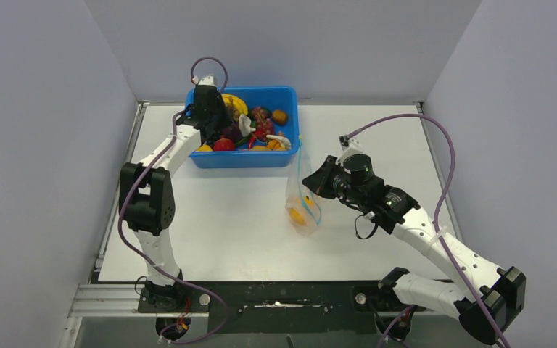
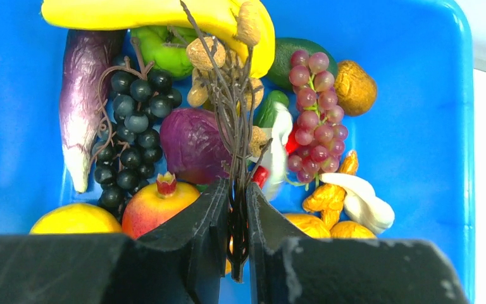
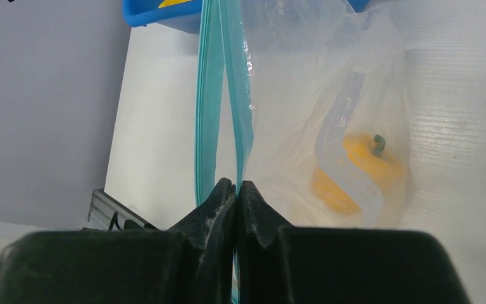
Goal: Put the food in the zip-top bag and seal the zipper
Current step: Pick up the fake food from the bin.
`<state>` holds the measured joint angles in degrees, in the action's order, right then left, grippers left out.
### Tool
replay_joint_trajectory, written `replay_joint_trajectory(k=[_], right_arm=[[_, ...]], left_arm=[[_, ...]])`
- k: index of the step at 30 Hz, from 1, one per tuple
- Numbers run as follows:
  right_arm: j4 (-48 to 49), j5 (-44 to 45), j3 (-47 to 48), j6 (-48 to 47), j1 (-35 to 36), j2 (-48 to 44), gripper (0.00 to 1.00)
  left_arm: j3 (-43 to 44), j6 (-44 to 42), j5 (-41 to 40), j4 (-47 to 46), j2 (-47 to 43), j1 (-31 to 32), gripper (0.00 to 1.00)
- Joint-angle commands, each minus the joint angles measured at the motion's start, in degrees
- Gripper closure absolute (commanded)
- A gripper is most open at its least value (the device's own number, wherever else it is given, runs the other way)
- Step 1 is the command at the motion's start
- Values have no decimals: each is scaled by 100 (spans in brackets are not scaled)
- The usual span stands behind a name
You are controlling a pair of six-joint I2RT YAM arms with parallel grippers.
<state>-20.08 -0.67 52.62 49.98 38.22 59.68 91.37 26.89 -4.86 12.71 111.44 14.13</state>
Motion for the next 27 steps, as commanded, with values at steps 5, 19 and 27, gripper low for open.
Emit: replay_joint_trajectory(k=[5, 19, 27], right_arm=[[293, -73, 64, 41, -36, 50, 100], [603, -317, 438, 20, -102, 619, 100], [471, -325, 812, -95, -109, 895, 100]], left_arm=[[-269, -131, -160, -173, -746, -34, 93], [-979, 58, 782, 5, -2152, -33, 93], [-1819, 408, 1974, -33, -3617, -43, 93]])
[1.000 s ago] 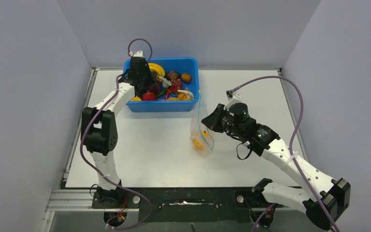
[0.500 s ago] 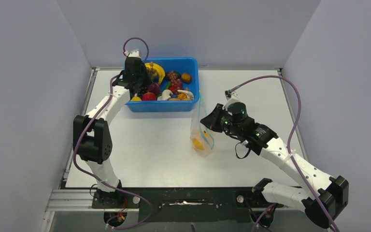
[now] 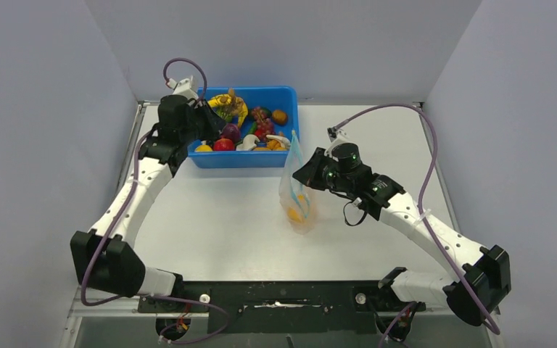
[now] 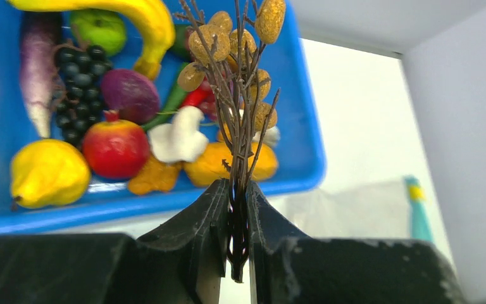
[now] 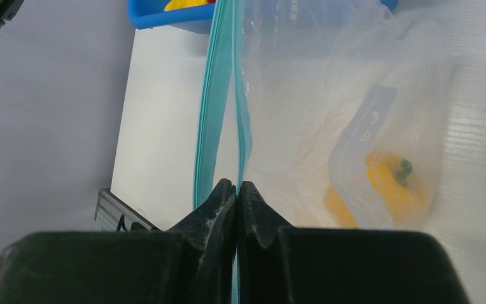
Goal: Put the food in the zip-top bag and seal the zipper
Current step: Pick up the fake food from the bin, then place the fake food in the zipper food storage bag.
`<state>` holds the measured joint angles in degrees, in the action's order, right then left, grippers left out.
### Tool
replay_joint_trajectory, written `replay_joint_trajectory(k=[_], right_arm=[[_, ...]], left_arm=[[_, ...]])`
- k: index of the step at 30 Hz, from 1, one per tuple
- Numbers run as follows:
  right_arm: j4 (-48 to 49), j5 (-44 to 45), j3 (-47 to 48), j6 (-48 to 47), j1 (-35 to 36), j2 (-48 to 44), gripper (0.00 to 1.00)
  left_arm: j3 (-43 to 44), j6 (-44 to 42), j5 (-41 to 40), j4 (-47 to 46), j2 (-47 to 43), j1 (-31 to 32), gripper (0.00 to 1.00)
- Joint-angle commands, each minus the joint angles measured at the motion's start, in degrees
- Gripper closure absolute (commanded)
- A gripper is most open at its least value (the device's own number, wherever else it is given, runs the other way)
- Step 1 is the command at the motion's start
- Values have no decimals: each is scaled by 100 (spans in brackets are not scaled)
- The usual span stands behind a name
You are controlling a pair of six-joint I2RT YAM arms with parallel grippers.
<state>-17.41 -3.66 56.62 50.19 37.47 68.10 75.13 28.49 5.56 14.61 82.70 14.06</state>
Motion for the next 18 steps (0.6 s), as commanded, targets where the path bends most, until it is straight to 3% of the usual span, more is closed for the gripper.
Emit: replay_joint_trajectory(k=[1, 6, 11, 18], right_arm=[[170, -5, 430, -168, -52, 88, 100], [441, -206, 461, -221, -95, 265, 100], [961, -543, 441, 55, -91, 516, 100], [1187, -553, 446, 255, -49, 778, 100]], left_arm=[[-330, 326, 1182, -279, -937, -36, 93], [-1044, 932, 2461, -798, -1793, -23, 94], [-1451, 1348, 3012, -965, -2469, -1, 94], [-2456, 2578, 3881, -2108, -3057, 56, 95]])
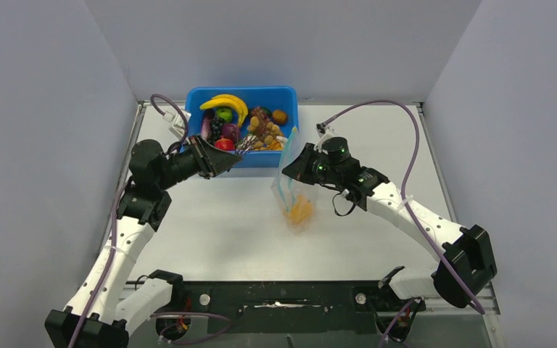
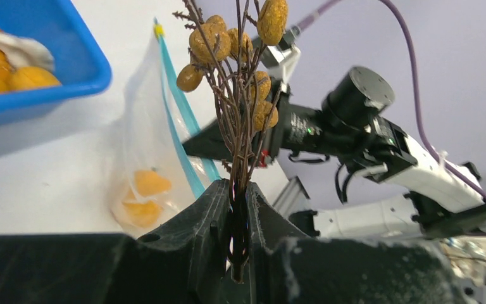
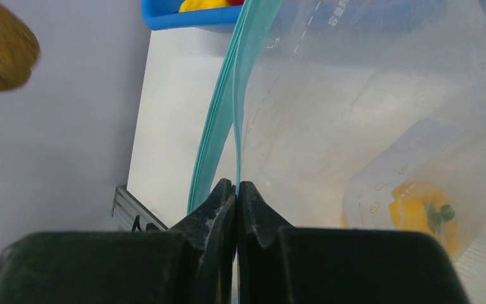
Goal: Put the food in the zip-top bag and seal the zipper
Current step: Place the fake food in the zipper food storage bag.
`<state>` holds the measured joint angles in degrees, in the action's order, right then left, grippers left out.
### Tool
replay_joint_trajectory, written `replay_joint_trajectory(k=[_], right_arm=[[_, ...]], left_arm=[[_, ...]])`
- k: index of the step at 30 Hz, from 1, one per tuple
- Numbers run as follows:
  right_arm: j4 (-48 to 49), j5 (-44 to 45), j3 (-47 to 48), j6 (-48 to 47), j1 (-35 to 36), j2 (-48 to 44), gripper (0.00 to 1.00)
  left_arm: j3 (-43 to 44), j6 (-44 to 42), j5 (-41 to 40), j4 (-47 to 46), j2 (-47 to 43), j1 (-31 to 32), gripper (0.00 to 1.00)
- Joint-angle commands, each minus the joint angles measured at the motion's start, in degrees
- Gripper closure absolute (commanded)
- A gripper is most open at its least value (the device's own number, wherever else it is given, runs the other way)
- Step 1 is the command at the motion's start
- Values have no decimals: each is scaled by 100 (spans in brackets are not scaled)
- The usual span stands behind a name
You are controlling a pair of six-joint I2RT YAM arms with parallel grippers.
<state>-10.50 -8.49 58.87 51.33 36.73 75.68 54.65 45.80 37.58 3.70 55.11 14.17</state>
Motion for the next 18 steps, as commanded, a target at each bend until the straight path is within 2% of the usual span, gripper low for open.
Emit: replay_joint_trajectory(k=[1, 5, 11, 12, 18], right_arm=[[504, -39, 215, 164, 34, 20, 100], [466, 28, 270, 236, 35, 100, 100], [315, 155, 384, 211, 40, 91, 100], [305, 175, 380, 211, 28, 73, 100], [231, 285, 358, 164, 25, -66, 100]], left_arm=[[-647, 1110, 711, -1361, -366, 80, 95], [-1328, 1861, 772, -2332, -457, 274, 96], [-1542, 1748, 688, -2367, -293, 637, 97], [-1534, 1673, 640, -2309, -272, 664, 97], [-1123, 571, -181, -593, -138, 709, 98]])
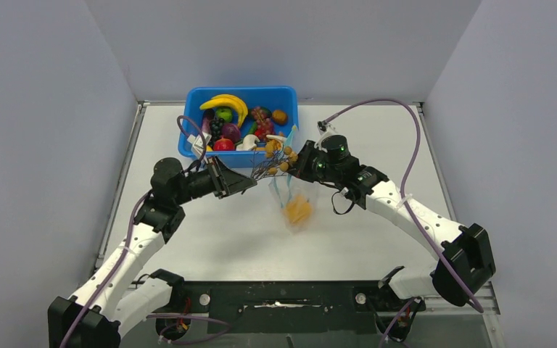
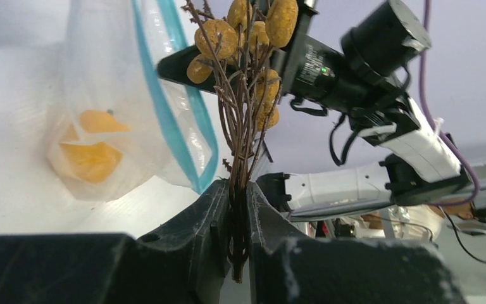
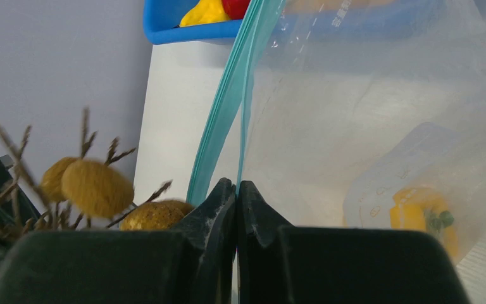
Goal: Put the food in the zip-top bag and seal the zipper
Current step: Place the fake food in the zipper food storage bag.
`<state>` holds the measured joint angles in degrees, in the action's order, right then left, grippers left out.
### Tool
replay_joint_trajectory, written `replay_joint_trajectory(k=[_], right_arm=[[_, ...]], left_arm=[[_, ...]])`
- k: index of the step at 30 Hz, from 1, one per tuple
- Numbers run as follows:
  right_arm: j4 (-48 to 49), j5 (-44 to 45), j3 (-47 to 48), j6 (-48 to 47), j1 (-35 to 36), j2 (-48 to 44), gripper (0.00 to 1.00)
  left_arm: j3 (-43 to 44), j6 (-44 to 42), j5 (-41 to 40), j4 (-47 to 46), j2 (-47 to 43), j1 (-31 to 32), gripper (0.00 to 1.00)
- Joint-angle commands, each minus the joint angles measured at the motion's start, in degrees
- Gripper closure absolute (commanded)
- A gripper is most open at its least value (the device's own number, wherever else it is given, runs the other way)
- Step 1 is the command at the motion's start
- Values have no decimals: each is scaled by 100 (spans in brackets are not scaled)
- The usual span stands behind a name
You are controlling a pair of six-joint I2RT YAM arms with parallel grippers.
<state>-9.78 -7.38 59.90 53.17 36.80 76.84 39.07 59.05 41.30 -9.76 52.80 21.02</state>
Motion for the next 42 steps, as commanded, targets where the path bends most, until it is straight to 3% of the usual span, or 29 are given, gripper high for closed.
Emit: replay_joint_trajectory(k=[1, 15, 30, 38, 42], right_arm=[[137, 189, 251, -36, 19, -206, 100], [4, 365, 355, -72, 89, -255, 100], [344, 446, 542, -141, 447, -48, 100], [388, 392, 637, -166, 517, 204, 100], [334, 398, 631, -128, 530, 280, 100]], left_arm=[[477, -877, -660, 911, 117, 25, 98], [668, -1462, -1624, 1737, 190, 131, 99], [930, -1356, -1419, 1432, 391, 417, 99], [1193, -1332, -1871, 1554, 701, 661, 98], [1616, -1578, -2645, 2235, 777, 948, 98]])
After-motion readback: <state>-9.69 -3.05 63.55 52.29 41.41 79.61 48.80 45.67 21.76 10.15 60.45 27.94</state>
